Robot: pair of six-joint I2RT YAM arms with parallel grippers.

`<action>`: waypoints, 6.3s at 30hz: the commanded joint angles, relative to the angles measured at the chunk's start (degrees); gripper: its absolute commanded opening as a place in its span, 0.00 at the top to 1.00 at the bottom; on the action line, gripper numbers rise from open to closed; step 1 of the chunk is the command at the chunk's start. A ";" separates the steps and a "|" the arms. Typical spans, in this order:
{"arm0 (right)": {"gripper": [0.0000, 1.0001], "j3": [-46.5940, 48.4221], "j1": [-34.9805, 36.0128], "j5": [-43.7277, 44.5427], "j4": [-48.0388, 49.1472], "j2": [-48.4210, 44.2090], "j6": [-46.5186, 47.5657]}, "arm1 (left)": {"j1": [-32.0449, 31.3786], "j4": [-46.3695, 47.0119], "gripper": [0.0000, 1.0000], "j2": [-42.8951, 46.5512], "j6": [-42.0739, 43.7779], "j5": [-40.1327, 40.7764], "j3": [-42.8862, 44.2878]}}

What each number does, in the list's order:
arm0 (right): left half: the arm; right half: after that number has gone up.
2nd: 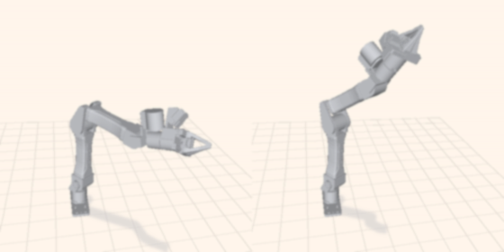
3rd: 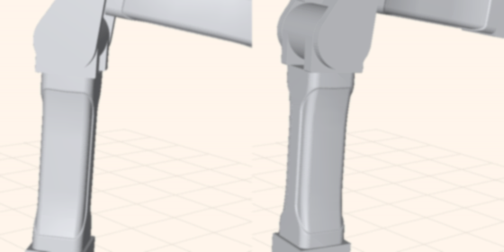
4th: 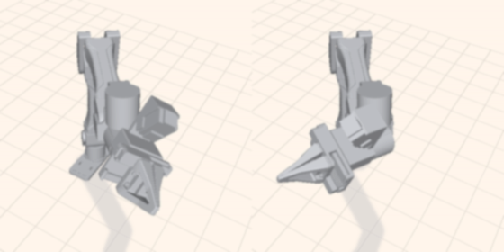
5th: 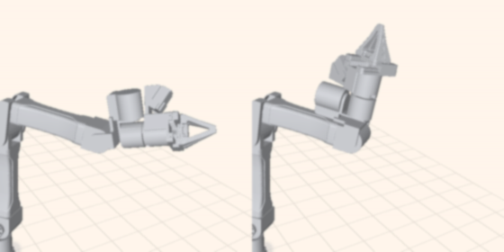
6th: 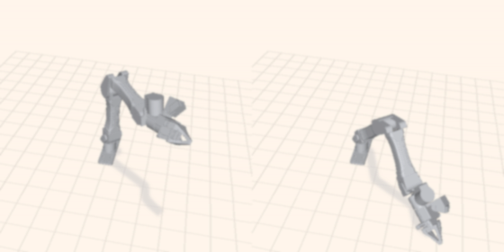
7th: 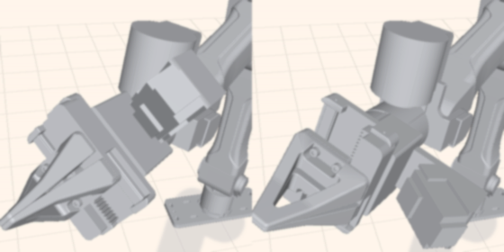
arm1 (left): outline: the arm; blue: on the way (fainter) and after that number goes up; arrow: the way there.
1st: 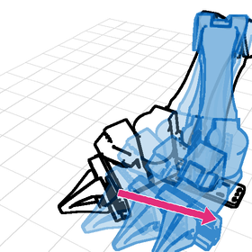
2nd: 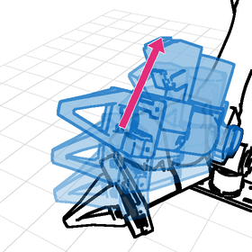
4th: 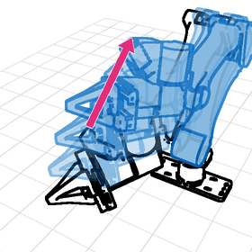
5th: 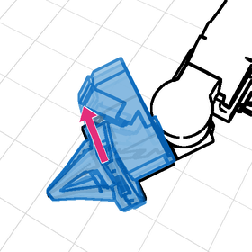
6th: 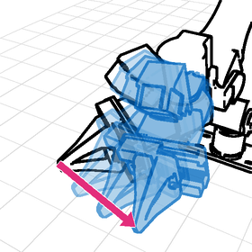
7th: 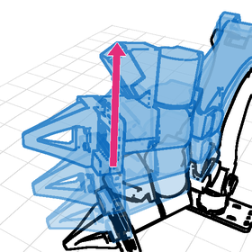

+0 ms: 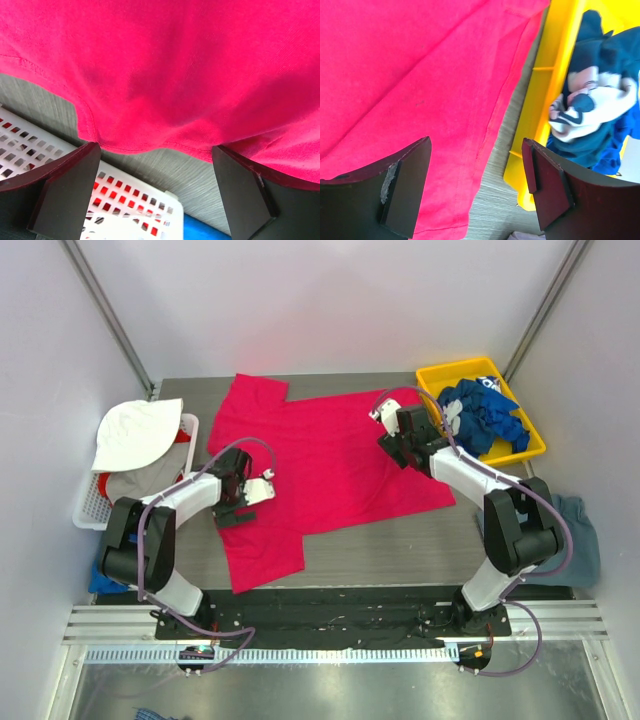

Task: Fold and stack the t-shirts
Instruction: Flatten the tshirt out, then fold the tshirt

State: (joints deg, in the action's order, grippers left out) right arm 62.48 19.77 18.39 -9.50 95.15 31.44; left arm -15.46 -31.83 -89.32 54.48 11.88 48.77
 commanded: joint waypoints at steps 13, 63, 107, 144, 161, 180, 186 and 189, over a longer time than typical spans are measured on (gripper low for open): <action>0.20 -0.77 0.09 0.50 -4.57 -6.11 0.46 | 3.42 2.13 0.00 -4.37 5.64 3.94 -0.52; 0.21 -14.40 3.69 -8.02 -19.15 -5.58 7.84 | 4.65 -4.81 0.00 3.63 -3.24 -10.12 15.47; 0.33 -16.25 7.21 -2.92 -29.79 -26.78 -1.38 | -30.14 -30.50 0.04 23.15 -19.76 -9.68 1.41; 0.40 -20.29 7.92 0.50 -25.92 -27.30 -0.33 | -42.10 1.60 0.40 5.65 -33.03 -6.17 -8.34; 0.47 -25.03 8.00 -5.12 -31.47 -29.15 2.92 | -42.10 1.34 0.84 2.04 -32.50 -5.73 -6.59; 0.48 -26.62 1.94 -6.61 -20.92 -20.63 10.83 | -42.10 0.81 0.83 0.90 -31.98 -5.37 -5.88; 0.50 -25.74 0.71 -7.84 -18.46 -17.29 11.89 | -42.10 1.07 0.83 0.11 -31.80 -5.81 -5.79; 0.57 -25.13 0.71 -8.02 -17.84 -15.18 11.63 | -42.10 1.16 0.84 0.11 -32.07 -5.73 -6.15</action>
State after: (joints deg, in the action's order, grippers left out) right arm 36.32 20.75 12.73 -30.68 77.06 42.68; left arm -58.28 -38.89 -85.76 21.17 3.20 44.86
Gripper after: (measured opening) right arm 0.473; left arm 0.170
